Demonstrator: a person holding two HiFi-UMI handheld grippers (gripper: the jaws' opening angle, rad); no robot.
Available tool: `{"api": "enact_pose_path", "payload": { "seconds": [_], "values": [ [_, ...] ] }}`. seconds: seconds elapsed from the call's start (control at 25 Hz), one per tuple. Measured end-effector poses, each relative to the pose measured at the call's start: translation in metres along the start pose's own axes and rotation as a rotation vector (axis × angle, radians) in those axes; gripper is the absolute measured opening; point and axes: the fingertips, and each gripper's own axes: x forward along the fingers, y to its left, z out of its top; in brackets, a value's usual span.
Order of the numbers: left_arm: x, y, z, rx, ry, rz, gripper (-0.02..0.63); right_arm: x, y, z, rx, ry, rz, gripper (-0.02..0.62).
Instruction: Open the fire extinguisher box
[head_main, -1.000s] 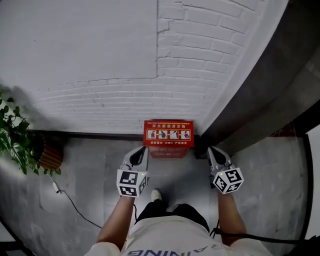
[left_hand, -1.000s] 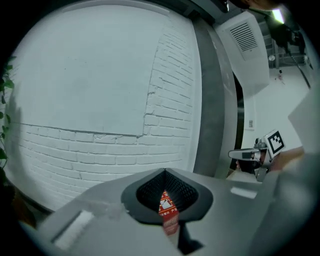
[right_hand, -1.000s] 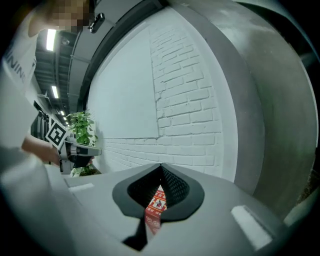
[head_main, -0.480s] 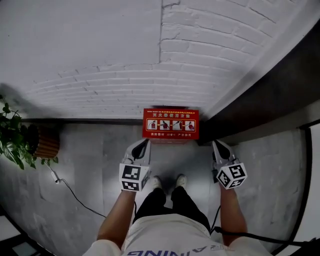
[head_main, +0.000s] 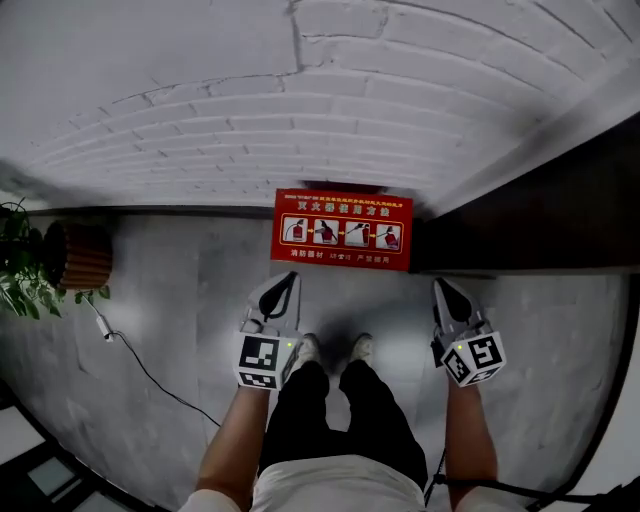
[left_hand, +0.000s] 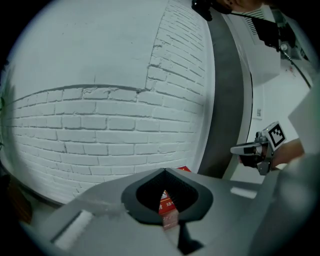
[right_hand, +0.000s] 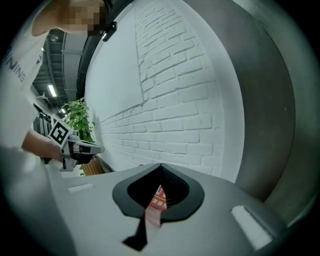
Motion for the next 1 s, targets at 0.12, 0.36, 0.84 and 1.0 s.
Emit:
{"api": "enact_pose_path", "payload": {
  "seconds": [0.12, 0.36, 0.84, 1.0],
  "values": [
    [0.018, 0.003, -0.032, 0.009, 0.010, 0.007, 0.005, 0.012, -0.013, -0.039, 0.002, 0.023, -0.002, 0.003],
    [0.045, 0.004, -0.098, 0.001, 0.038, -0.001, 0.005, 0.031, -0.034, -0.110, 0.007, 0.054, -0.021, 0.003],
    [0.051, 0.003, -0.164, -0.053, 0.068, -0.022, 0.005, 0.080, -0.047, -0.192, -0.083, 0.128, 0.048, 0.209],
    [0.044, 0.005, -0.168, -0.061, 0.086, -0.025, 0.005, 0.089, -0.050, -0.197, -0.097, 0.151, 0.046, 0.190]
  ]
}}
